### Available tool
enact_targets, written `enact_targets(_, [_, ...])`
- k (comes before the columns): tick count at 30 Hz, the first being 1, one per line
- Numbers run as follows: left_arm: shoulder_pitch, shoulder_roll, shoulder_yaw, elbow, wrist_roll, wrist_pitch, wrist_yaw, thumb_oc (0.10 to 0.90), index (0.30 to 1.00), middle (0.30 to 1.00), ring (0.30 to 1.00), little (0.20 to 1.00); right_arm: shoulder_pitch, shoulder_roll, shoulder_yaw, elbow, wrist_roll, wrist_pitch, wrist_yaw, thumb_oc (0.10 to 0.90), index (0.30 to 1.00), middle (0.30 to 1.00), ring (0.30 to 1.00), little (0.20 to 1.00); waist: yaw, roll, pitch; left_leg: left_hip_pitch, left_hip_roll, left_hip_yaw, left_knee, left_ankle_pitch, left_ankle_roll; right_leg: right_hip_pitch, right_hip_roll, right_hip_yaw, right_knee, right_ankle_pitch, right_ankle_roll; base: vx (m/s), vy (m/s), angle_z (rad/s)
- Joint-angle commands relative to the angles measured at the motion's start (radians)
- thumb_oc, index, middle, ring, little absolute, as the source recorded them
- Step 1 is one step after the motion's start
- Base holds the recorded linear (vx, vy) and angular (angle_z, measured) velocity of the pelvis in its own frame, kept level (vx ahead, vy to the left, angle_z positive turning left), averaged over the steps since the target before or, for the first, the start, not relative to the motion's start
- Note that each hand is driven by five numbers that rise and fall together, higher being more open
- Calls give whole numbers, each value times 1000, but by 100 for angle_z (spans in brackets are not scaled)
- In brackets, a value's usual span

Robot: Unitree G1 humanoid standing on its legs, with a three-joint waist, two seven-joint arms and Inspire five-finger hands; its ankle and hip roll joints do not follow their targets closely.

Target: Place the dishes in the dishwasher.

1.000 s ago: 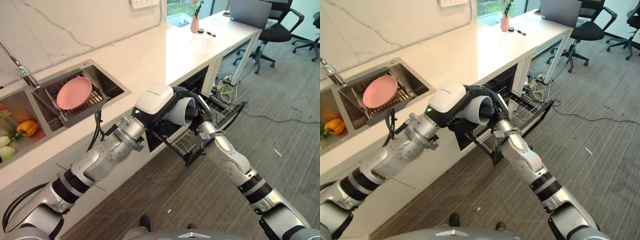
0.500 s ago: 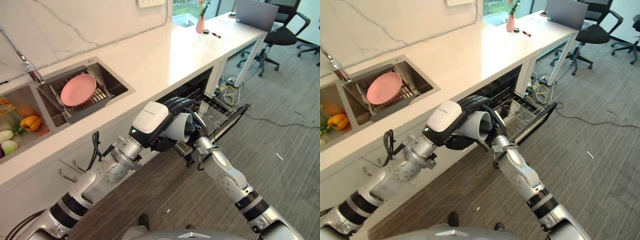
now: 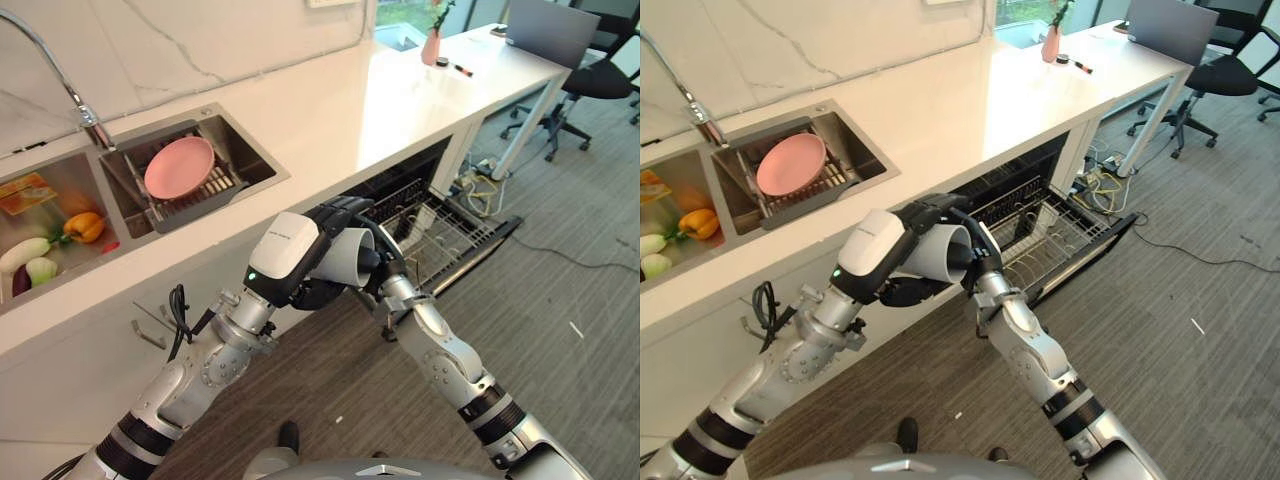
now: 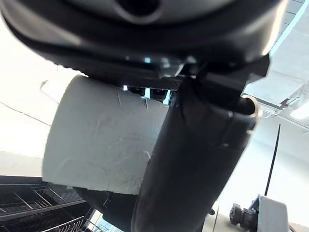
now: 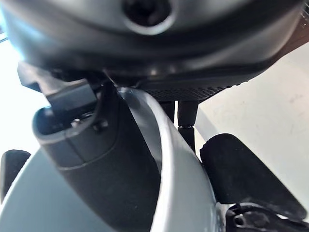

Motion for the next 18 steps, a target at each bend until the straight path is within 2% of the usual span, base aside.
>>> enact_targets(1, [96,13,312,148,-183,101,173,800,900,900,900,900,-43,-19,-481,-6,149,-315,-124,400,300,300,300,300,30,8,-68,53,42,-1,5,-91,-36,13,-27,-23,15,-52,60,11,9,5])
enact_targets(5, [138,-23,319,189,-238,101,160,800,900,900,900,900,-50,-9,-528,5,153,-340,-152,400,300,300,300,300,38,8,-65,48,39,-10,5,-89,-35,15,-28,-32,15,-54,60,6,3,10])
enact_targets(6, [163,-59,312,214,-306,99,140,800,900,900,900,900,-60,11,-571,0,165,-369,-169,400,300,300,300,300,44,8,-64,44,38,-18,5,-88,-32,15,-29,-38,15,-56,59,12,4,16])
enact_targets(8, [163,-58,312,213,-307,99,139,800,900,900,900,900,-60,11,-571,0,165,-369,-169,400,300,300,300,300,44,7,-64,44,38,-18,5,-88,-32,15,-29,-39,15,-56,59,9,3,10])
enact_targets(10, [177,-94,297,228,-382,101,116,800,900,900,900,900,-72,33,-610,-2,173,-407,-185,400,300,300,300,300,48,7,-65,43,36,-23,5,-88,-30,18,-29,-45,15,-60,58,14,4,5])
enact_targets(12, [180,-104,297,230,-410,103,110,800,900,900,900,900,-76,37,-620,0,174,-418,-192,400,300,300,300,300,50,7,-64,42,35,-25,5,-88,-30,20,-28,-47,15,-60,57,0,0,0])
enact_targets(16, [178,-207,298,259,-662,102,102,800,900,900,900,900,-92,67,-660,-57,163,-476,-232,400,300,300,300,300,52,6,-64,40,35,-31,5,-87,-29,22,-28,-51,15,-62,55,0,0,0])
enact_targets(18, [177,-207,298,260,-663,102,101,800,900,900,900,900,-92,67,-660,-58,162,-476,-232,400,300,300,300,300,52,7,-63,40,35,-31,5,-87,-29,22,-28,-51,15,-62,55,0,0,0])
